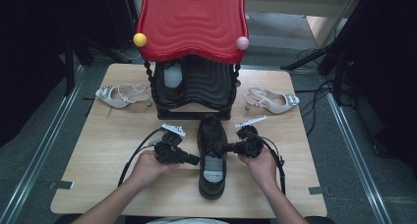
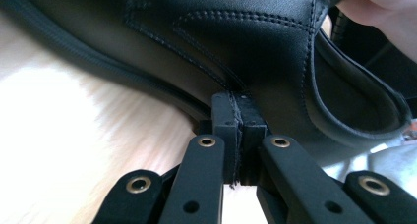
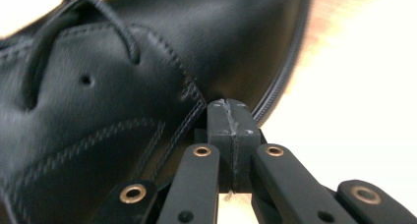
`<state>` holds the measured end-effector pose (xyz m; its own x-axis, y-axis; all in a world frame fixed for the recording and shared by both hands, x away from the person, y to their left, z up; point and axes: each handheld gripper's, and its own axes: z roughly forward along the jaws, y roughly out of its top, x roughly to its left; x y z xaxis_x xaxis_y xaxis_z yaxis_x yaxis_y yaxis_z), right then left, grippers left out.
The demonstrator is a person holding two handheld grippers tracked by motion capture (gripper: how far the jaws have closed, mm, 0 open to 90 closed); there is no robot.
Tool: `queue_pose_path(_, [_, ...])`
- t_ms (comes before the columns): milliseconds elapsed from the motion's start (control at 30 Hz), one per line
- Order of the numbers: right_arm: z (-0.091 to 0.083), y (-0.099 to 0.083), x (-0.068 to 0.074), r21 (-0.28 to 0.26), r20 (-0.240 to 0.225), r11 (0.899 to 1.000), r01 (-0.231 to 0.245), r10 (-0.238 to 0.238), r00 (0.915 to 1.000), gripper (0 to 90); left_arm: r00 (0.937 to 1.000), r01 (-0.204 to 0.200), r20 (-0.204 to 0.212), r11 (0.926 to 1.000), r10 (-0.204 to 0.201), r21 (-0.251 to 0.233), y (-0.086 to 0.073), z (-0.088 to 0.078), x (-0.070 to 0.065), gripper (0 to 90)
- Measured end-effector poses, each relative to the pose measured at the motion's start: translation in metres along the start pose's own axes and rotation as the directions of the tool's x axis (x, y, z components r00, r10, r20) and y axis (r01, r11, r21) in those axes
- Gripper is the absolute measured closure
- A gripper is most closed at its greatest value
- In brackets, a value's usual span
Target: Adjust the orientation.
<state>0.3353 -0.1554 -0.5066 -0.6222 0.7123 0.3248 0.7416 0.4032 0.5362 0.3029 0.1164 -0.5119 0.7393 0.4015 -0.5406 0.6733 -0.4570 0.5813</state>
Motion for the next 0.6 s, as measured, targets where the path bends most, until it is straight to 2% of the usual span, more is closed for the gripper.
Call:
queue_pose_path(200, [-0.002,0.002,-0.006,-0.011,0.018,1.000,-0.002,0.002,0.9998,90.0,0.9989,-0.038,0.027,0.9992,0.038,0.007,0.003,0.012,-0.007,90.0])
queue_pose_path(233, [-0.003,0.001,-0.007,-0.011,0.017,1.000,0.000,0.000,0.9999,90.0,0.9988,-0.042,0.024,0.9990,0.042,0.012,0.003,0.011,-0.007,90.0])
queue_pose_path(267, [-0.003,0.001,-0.007,-0.009,0.017,1.000,-0.003,0.003,0.9999,89.6,0.9991,-0.041,0.004,0.9991,0.041,0.013,0.002,0.010,-0.007,86.2])
queue_pose_path(300, [-0.004,0.001,-0.007,-0.010,0.015,1.000,0.001,-0.001,0.9999,87.5,0.9993,-0.038,0.001,0.9991,0.038,0.018,0.002,0.008,-0.006,82.7])
queue_pose_path(400, [-0.010,0.002,-0.009,-0.032,-0.013,0.999,-0.022,0.022,0.9997,83.6,0.9998,-0.018,0.001,0.9996,0.018,-0.023,0.003,-0.003,-0.004,78.6])
queue_pose_path(567, [-0.025,0.003,-0.009,-0.067,-0.069,0.996,-0.058,0.053,0.9962,75.2,0.9987,-0.044,-0.029,0.9974,0.043,-0.057,0.006,-0.022,-0.002,71.7])
queue_pose_path(600, [-0.028,0.003,-0.009,-0.071,-0.072,0.995,-0.066,0.061,0.9956,73.7,0.9988,-0.044,-0.023,0.9968,0.043,-0.067,0.007,-0.026,-0.001,70.5])
